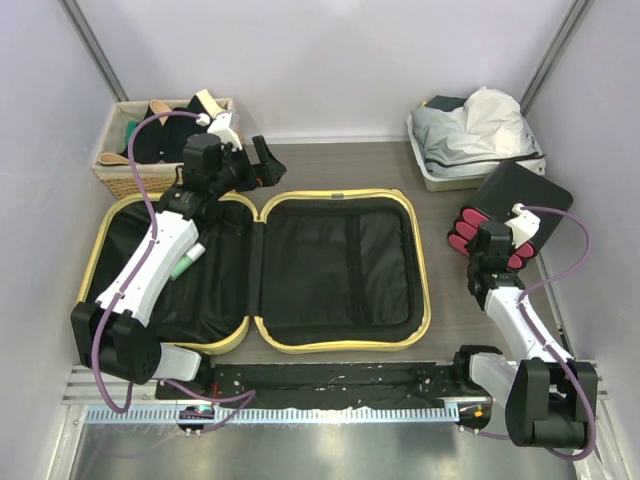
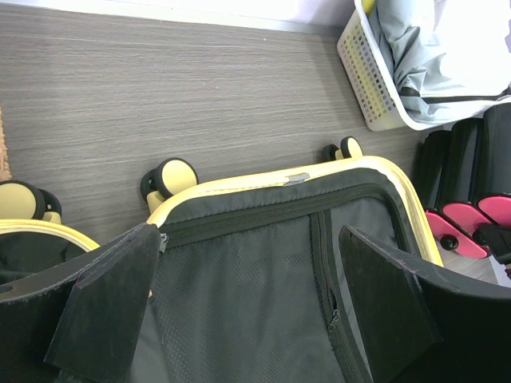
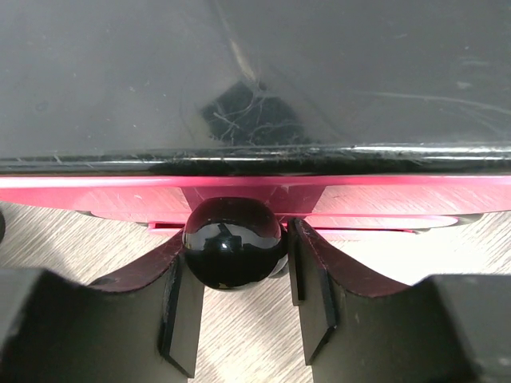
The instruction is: Open, take out, and arrange the luggage
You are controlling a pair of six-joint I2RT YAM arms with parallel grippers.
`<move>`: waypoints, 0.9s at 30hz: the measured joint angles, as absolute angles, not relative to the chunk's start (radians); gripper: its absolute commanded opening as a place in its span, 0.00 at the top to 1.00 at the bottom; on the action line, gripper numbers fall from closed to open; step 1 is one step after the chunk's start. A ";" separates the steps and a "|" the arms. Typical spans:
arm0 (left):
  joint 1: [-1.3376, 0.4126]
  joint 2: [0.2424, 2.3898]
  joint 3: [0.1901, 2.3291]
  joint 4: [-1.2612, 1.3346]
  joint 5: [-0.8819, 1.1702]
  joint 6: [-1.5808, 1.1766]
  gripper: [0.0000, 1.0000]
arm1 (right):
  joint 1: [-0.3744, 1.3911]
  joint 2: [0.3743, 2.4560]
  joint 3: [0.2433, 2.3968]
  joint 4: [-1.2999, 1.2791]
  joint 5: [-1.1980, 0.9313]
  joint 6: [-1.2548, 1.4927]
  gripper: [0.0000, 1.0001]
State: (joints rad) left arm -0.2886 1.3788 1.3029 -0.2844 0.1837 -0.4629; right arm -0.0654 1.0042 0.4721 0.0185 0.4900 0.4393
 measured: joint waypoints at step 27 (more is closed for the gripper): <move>-0.289 1.379 1.303 -0.282 0.184 -0.464 0.00 | -0.070 1.081 0.518 0.002 0.529 0.434 0.82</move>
